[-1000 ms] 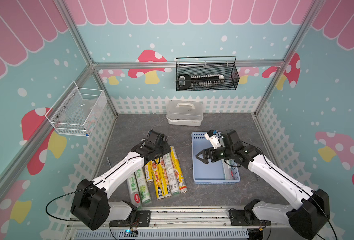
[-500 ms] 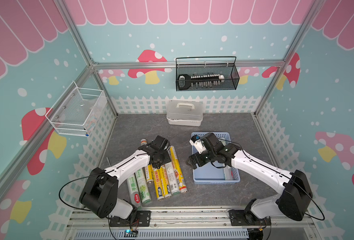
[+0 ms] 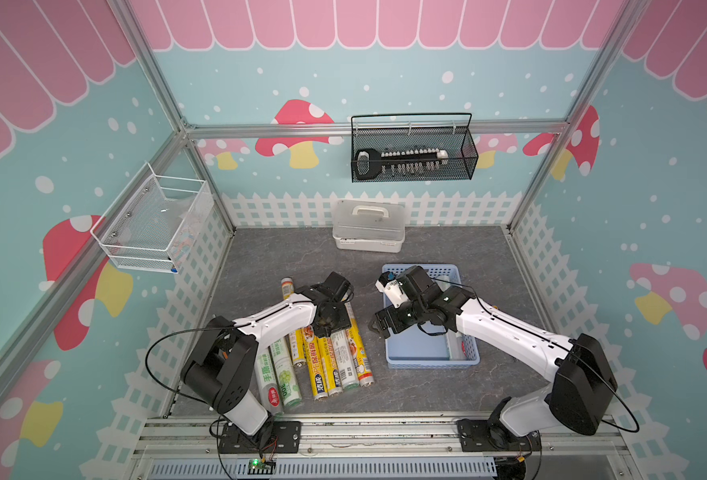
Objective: Put the plastic wrap into the basket
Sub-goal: Pick up the plastic wrap from the center of the board.
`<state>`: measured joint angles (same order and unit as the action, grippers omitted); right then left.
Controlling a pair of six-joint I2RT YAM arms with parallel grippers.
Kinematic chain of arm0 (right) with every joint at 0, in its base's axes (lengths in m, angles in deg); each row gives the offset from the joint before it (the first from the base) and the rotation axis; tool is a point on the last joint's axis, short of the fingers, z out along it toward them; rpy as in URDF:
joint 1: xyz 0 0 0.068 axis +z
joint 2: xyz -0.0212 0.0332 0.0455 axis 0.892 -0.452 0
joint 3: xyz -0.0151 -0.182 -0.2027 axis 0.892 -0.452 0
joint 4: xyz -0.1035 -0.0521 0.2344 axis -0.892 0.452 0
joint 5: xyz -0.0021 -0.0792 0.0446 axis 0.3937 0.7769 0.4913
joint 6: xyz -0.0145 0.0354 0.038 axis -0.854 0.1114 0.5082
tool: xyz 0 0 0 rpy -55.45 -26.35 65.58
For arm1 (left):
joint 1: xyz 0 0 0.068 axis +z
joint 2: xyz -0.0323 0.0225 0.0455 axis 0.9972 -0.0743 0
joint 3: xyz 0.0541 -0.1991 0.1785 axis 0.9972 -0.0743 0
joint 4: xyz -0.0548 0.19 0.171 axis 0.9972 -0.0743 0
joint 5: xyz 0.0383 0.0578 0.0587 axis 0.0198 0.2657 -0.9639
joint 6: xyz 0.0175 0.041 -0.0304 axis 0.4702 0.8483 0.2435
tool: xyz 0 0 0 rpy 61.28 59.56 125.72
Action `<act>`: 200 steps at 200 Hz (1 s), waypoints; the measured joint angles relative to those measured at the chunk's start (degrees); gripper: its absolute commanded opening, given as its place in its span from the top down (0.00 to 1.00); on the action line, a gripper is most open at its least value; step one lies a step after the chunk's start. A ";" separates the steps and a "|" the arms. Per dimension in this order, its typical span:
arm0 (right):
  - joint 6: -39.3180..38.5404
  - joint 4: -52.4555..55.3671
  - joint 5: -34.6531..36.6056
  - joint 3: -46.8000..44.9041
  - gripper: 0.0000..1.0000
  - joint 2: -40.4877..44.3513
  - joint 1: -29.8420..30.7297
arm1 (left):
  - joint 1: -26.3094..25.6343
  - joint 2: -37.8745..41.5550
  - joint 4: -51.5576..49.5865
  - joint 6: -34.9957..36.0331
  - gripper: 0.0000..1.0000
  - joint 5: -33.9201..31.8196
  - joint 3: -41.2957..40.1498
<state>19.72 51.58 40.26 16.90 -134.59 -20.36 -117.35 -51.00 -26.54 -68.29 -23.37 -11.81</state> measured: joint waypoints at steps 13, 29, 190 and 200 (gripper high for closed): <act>0.20 -0.26 -0.17 0.02 0.00 -0.15 0.00 | -0.02 -1.01 -0.52 -0.02 0.42 -0.31 0.66; 0.39 -0.55 -0.39 0.02 0.00 -0.52 0.00 | -0.26 -2.25 -1.09 0.02 0.42 -0.76 1.55; 2.32 -1.42 6.32 -1.22 0.00 1.31 0.00 | -1.95 -11.47 -3.43 0.33 0.64 -2.36 6.88; 2.32 -1.46 7.56 -1.60 0.00 2.54 0.00 | -1.95 -11.32 -3.48 0.24 0.68 -2.45 6.88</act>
<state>22.04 50.12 47.82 15.31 -132.06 -20.36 -119.30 -62.32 -30.02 -68.05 -25.82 -4.93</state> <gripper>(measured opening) 0.995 0.511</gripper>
